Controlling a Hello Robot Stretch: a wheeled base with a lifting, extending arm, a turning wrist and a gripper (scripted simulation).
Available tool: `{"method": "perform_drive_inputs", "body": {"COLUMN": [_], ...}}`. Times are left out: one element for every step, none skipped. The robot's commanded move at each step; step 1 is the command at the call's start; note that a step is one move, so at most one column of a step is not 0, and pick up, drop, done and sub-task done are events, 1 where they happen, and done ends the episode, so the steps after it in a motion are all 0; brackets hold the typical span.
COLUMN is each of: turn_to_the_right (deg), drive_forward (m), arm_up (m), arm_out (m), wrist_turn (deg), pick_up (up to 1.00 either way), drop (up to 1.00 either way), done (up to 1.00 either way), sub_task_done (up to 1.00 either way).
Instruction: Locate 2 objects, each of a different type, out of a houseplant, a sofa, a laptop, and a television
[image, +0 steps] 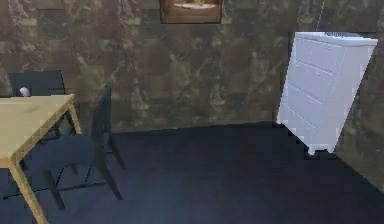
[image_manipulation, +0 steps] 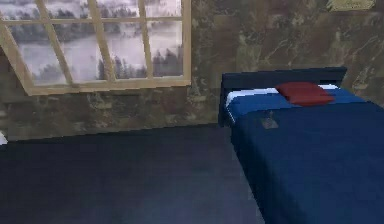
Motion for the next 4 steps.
{"method": "perform_drive_inputs", "body": {"turn_to_the_right": [-45.0,-36.0,0.0,-45.0], "drive_forward": [0.00,0.00,0.35,0.00], "arm_up": [0.00,0.00,0.00,0.00], "arm_out": [0.00,0.00,0.00,0.00], "wrist_turn": [0.0,0.0,0.0,0.0], "pick_up": [0.00,0.00,0.00,0.00], "drop": [0.00,0.00,0.00,0.00], "done": [0.00,0.00,0.00,0.00], "sub_task_done": [0.00,0.00,0.00,0.00]}}
